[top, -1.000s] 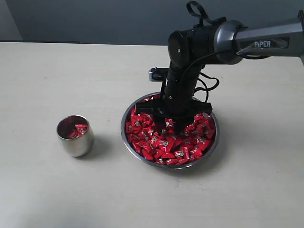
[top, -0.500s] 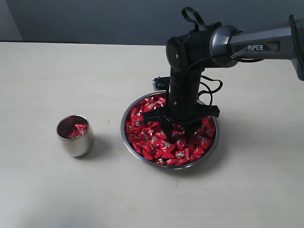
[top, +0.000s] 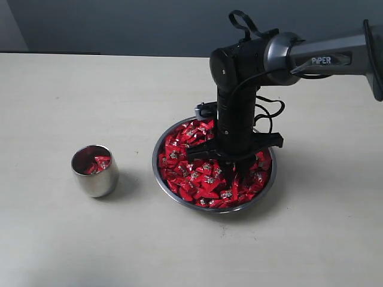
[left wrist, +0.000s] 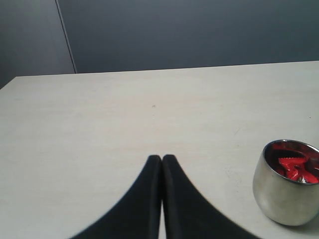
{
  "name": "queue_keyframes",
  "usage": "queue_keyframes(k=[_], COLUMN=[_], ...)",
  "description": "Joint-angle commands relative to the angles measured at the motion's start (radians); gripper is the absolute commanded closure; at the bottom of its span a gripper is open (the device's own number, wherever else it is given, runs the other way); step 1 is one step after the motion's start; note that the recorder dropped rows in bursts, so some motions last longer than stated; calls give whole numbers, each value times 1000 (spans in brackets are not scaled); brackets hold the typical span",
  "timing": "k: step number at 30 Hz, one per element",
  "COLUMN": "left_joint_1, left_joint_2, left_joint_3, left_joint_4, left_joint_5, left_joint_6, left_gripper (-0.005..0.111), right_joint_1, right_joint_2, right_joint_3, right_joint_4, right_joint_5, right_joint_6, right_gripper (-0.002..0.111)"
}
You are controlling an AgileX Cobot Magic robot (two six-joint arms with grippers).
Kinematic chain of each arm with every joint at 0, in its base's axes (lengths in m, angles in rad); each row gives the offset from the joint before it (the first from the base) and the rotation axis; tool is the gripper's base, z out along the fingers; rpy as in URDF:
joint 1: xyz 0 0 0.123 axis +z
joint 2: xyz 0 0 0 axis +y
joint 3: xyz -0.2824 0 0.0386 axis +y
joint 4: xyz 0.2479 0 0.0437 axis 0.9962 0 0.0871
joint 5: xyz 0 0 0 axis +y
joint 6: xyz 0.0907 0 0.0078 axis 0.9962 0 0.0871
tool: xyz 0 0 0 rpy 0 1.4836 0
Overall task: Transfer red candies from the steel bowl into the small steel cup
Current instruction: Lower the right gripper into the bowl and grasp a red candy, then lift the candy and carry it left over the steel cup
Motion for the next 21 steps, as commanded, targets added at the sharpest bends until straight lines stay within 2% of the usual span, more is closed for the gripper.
queue_keyframes(k=[1,11,18,21], left_joint_1=[1,1,1,1], left_joint_2=[-4,-4,-4,-4], left_joint_3=[4,4,4,4], left_joint_4=[-3,-3,-3,-3], left_joint_5=[-2,-2,-2,-2], left_joint_6=[-2,-2,-2,-2], left_gripper=[106,106,106,106], right_joint_1=[-2,-2,-2,-2], right_joint_2=[8,-8,-36,-54], right_joint_3=[2,-12,-156,-196], right_joint_4=[6,-27,-121,-128], right_joint_5=[-5,-51,6,-26], right_joint_6=[-38,-66,-66,-66], right_gripper=[108,108,108,108])
